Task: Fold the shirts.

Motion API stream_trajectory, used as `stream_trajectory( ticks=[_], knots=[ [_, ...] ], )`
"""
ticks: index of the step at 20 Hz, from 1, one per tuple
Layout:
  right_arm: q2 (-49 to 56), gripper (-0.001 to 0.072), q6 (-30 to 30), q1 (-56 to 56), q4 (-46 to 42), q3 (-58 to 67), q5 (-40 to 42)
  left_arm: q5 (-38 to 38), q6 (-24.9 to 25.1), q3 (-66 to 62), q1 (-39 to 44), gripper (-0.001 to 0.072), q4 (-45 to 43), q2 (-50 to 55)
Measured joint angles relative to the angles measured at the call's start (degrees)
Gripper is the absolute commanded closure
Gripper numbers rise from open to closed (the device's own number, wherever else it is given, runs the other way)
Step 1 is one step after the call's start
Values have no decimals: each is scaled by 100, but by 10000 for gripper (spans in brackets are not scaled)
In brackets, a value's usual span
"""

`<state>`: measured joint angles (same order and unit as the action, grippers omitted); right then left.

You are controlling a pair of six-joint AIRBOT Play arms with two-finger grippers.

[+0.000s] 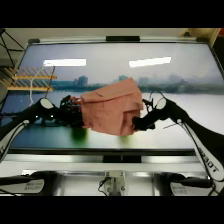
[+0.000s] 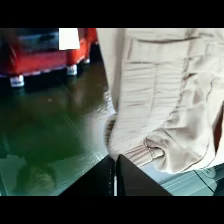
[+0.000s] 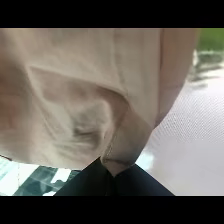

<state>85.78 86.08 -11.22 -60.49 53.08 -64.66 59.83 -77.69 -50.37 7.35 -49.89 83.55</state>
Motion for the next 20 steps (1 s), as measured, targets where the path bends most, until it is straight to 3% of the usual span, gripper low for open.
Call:
stream_trajectory(
  ticks=[4, 9, 13, 17, 20],
  knots=[
    [-573, 666, -131, -24, -396, 568, -103, 42, 103, -251, 7, 674, 0, -647],
    [-2142, 666, -334, -22, -1034, 2096, -225, 225, -72, -1611, 7, 674, -4, -2389],
    [-3515, 667, -361, -22, -1211, 3403, -225, 280, -579, -3001, 7, 674, 15, -3829],
    [-4592, 667, -66, -31, -1344, 4251, -243, 413, -1445, -3687, 9, 674, 44, -4826],
    [-4962, 666, 391, -31, -1475, 4498, -883, 1051, -2017, -3766, 9, 674, -20, -5086]
  ],
)
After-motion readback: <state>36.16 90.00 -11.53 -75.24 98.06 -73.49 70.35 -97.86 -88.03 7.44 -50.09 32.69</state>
